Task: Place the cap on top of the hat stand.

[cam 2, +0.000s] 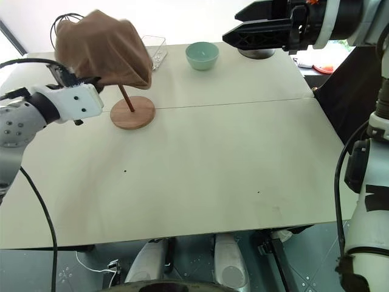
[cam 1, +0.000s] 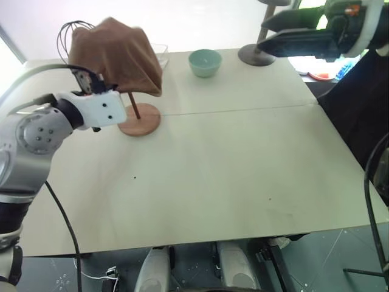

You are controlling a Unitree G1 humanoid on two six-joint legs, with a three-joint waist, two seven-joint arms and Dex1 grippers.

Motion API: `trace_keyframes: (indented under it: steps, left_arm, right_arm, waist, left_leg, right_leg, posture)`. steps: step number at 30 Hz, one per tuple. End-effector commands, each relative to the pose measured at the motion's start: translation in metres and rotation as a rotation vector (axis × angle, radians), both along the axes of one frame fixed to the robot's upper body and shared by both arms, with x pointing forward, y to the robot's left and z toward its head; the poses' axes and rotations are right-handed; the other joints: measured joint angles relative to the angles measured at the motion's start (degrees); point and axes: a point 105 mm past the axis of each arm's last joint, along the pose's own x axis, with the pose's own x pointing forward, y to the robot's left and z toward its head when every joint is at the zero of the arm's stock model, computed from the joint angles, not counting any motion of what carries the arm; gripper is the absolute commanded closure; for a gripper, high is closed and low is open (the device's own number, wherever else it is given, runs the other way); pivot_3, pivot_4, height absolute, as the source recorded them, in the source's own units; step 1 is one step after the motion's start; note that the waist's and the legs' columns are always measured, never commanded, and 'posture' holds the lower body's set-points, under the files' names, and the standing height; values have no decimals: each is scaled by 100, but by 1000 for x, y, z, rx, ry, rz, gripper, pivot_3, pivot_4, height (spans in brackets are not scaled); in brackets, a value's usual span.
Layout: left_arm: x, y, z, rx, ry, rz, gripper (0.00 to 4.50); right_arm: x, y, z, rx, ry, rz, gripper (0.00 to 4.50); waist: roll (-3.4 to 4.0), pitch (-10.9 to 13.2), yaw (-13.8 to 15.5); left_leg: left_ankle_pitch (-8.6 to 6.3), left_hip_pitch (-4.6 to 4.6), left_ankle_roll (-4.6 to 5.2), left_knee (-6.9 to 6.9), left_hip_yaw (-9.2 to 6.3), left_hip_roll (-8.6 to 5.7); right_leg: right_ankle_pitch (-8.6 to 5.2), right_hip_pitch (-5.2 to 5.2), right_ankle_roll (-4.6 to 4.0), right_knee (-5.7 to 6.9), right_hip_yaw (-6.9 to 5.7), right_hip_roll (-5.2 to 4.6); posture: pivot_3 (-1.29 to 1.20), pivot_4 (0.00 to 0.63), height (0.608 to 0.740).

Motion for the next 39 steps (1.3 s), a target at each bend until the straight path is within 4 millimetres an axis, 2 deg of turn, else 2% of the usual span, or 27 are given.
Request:
trace_keyframes:
  steps: [1, 10, 18, 25, 28, 34, 39]
  left_arm:
    - [-3, 8, 21, -17, -105, 18, 4449]
    - [-17, 32, 48, -95, -301, -76, 4449]
    - [-36, 25, 45, -144, -355, -252, 4449]
    - [-37, 50, 67, -171, -455, -277, 4449]
    - [-38, 56, 68, -142, -457, -296, 4449]
    - [-41, 68, 45, -112, -385, -323, 4449]
    - [-38, 72, 23, -99, -325, -344, 4449]
  right_arm:
    - [-12, 0, 20, 15, -80, 28, 0]
    - [-6, -2, 14, 6, -77, 9, 0]
    - [-4, -4, 15, 7, -80, 2, 0]
    - [-3, -4, 16, 4, -82, 0, 0]
    - [-3, -5, 18, 11, -82, 0, 0]
    - [-5, -7, 18, 1, -84, 6, 0]
    - [-16, -4, 31, 39, -75, 67, 0]
  waist:
    - [0, 0, 1]
    - [0, 0, -2]
    - [0, 0, 17]
    - [0, 0, 1]
    - [0, 0, -1]
    - [1, 0, -4]
    - [2, 0, 0]
  left_leg:
    - [0, 0, 0, 0, 0, 0]
    - [0, 1, 0, -1, 0, 1]
    - [0, 1, 0, 2, 2, 0]
    - [0, 0, 0, 3, 1, 0]
    - [0, 0, 0, 2, 2, 0]
    - [0, 1, 0, 1, 2, 0]
    - [0, 1, 0, 3, 3, 0]
  right_leg:
    - [0, 0, 0, 0, 0, 0]
    - [0, -1, 0, 1, 0, -1]
    - [2, 0, 1, 1, 0, -5]
    - [3, 0, 2, 2, -1, -2]
    - [3, 0, 2, 2, -1, -3]
    - [3, -1, 2, 3, -1, -3]
    - [4, -1, 3, 4, -1, -4]
  posture:
    - [0, 150, 740]
    - [0, 150, 740]
    - [0, 150, 740]
    - [0, 150, 740]
    - [0, 150, 740]
    - [0, 150, 740]
    - [0, 150, 740]
